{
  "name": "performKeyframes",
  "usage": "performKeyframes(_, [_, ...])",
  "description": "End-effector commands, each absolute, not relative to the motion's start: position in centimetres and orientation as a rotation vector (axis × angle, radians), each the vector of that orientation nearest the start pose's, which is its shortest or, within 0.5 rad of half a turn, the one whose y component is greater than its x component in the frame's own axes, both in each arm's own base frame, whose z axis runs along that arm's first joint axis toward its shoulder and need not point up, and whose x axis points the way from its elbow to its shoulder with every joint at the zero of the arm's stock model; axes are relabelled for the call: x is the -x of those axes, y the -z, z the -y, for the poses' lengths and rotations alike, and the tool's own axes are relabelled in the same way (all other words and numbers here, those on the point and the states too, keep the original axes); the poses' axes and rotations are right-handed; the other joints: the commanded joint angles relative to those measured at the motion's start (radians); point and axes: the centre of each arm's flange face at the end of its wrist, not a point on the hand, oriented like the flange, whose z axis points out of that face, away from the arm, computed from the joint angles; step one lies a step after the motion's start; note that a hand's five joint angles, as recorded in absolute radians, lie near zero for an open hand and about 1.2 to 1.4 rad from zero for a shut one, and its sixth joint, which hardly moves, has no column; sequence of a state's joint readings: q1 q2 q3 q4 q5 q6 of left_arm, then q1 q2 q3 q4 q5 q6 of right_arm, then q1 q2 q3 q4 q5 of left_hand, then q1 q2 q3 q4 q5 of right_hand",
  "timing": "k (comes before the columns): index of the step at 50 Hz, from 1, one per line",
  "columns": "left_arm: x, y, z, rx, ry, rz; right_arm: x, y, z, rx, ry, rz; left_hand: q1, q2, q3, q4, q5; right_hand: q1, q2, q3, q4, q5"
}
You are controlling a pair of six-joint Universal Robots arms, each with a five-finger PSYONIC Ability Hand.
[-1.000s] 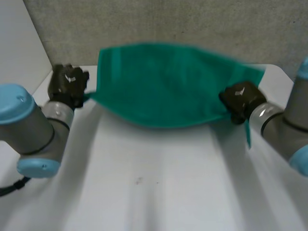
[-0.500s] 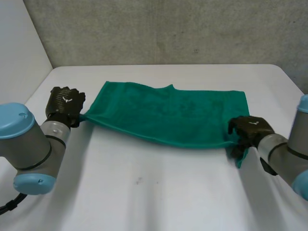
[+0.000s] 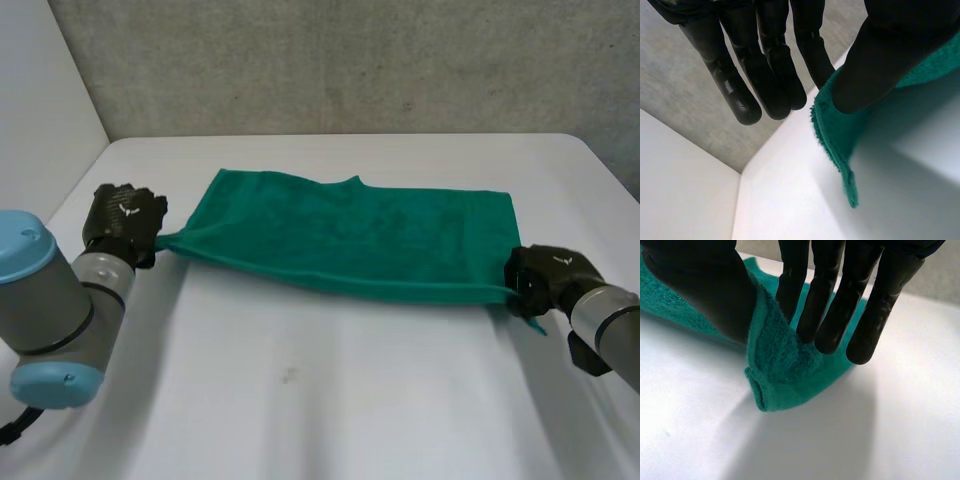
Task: Fold the towel.
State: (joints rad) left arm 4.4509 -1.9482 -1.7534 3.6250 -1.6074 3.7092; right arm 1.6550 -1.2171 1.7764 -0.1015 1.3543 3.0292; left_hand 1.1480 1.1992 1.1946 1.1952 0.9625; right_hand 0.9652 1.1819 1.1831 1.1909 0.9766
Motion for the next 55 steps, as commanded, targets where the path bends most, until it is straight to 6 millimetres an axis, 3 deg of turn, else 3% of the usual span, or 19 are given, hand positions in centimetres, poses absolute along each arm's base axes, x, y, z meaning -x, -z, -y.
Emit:
performKeyframes(1, [19.3, -17.5, 26.6, -0.989, 1.639, -2.117, -17.7, -19.2, 26.2, 1.184, 1.632, -2.511, 0.248, 0.197, 0.202, 0.201, 0.259, 0.431, 0.214, 0.213, 0.205, 0.245])
performKeyframes(3, [18.4, -17.6, 25.6, -1.018, 1.556, -2.135, -17.2, -19.1, 24.7, 1.448, 1.486, -2.564, 0.248, 0.197, 0.202, 0.201, 0.259, 0.431, 0.214, 0.213, 0.205, 0.245])
performKeyframes(8, [17.0, -18.2, 22.6, -1.148, 1.407, -2.114, -15.7, -19.1, 22.5, 1.775, 1.146, -2.699, 0.248, 0.197, 0.202, 0.201, 0.259, 0.431, 0.214, 0.213, 0.205, 0.245])
performKeyframes(12, [17.6, -18.2, 21.0, -1.236, 1.439, -2.095, -15.7, -19.5, 23.6, 1.779, 1.243, -2.709, 0.248, 0.197, 0.202, 0.201, 0.259, 0.431, 0.214, 0.213, 0.205, 0.245])
performKeyframes(15, [18.1, -18.2, 21.1, -1.262, 1.474, -2.08, -16.0, -19.3, 25.0, 1.761, 1.333, -2.695, 0.248, 0.197, 0.202, 0.201, 0.259, 0.431, 0.214, 0.213, 0.205, 0.245])
performKeyframes(19, [19.1, -18.0, 22.4, -1.267, 1.548, -2.018, -16.8, -18.3, 27.3, 1.697, 1.452, -2.666, 0.248, 0.197, 0.202, 0.201, 0.259, 0.431, 0.214, 0.213, 0.205, 0.245])
performKeyframes(24, [23.1, -17.4, 25.8, -1.292, 1.717, -1.863, -19.3, -17.7, 29.3, 1.639, 1.611, -2.579, 0.248, 0.197, 0.202, 0.201, 0.259, 0.431, 0.214, 0.213, 0.205, 0.245])
performKeyframes(27, [24.0, -17.0, 27.9, -1.248, 1.751, -1.811, -20.2, -16.9, 31.0, 1.618, 1.673, -2.563, 0.248, 0.197, 0.202, 0.201, 0.259, 0.431, 0.214, 0.213, 0.205, 0.245])
performKeyframes(31, [26.4, -16.4, 31.4, -1.167, 1.829, -1.715, -20.4, -15.1, 33.0, 1.607, 1.663, -2.623, 0.248, 0.197, 0.202, 0.201, 0.259, 0.431, 0.214, 0.213, 0.205, 0.245])
performKeyframes(34, [27.7, -16.2, 32.9, -1.14, 1.875, -1.672, -20.4, -14.2, 34.1, 1.58, 1.665, -2.681, 0.248, 0.197, 0.202, 0.201, 0.259, 0.431, 0.214, 0.213, 0.205, 0.245])
performKeyframes(39, [29.3, -15.0, 36.2, -1.109, 1.915, -1.632, -20.4, -13.8, 36.7, 1.487, 1.793, -2.722, 0.248, 0.197, 0.202, 0.201, 0.259, 0.431, 0.214, 0.213, 0.205, 0.245])
performKeyframes(45, [30.1, -13.9, 38.2, -1.114, 1.909, -1.575, -20.4, -14.0, 38.4, 1.436, 1.906, -2.705, 0.248, 0.197, 0.202, 0.201, 0.259, 0.431, 0.214, 0.213, 0.205, 0.245])
performKeyframes(55, [30.8, -12.5, 39.2, -1.143, 1.903, -1.517, -20.8, -14.9, 39.9, 1.331, 2.069, -2.635, 0.248, 0.197, 0.202, 0.201, 0.259, 0.431, 0.214, 0.213, 0.205, 0.245])
